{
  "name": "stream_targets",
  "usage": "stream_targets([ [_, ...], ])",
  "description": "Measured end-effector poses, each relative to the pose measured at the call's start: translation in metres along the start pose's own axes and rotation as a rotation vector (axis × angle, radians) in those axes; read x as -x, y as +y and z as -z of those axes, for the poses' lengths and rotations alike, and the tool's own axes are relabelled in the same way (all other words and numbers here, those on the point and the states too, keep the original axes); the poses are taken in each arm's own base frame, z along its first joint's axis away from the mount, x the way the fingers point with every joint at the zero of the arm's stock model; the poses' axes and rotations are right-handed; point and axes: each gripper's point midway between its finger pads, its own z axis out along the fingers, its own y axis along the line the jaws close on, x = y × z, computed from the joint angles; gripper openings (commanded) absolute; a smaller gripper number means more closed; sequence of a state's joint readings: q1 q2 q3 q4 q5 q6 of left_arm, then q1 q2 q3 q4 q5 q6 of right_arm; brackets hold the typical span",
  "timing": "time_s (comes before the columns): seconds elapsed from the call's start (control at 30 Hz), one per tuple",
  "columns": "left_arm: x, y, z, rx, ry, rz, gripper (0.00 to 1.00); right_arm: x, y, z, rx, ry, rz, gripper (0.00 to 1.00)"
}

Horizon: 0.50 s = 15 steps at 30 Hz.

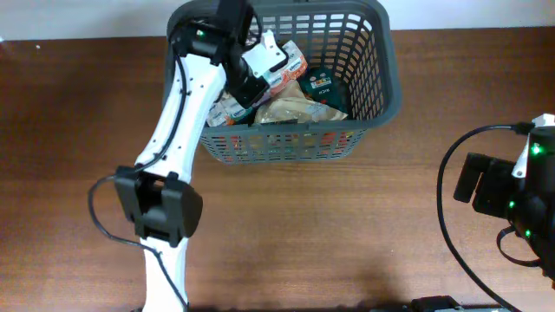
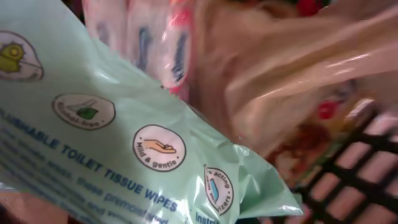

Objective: Pack container
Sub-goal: 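Lift the wipes pack and lower it into the basket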

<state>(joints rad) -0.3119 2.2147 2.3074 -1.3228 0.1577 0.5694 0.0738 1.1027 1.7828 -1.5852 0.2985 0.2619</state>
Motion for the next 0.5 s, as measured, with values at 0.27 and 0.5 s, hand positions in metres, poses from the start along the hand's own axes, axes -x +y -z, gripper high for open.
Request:
stream_targets([
  [0.27,-0.017,0.009,-0.042,-0.024,0.083,0.009,0.02,0.0,0.0,0.0,0.0,0.0,0.0,0.99],
  [0.5,-0.017,0.013,-0.043,-0.003,0.09,0.007,0.99,0.0,0.0,0.0,0.001,0.0,0.001,0.99],
])
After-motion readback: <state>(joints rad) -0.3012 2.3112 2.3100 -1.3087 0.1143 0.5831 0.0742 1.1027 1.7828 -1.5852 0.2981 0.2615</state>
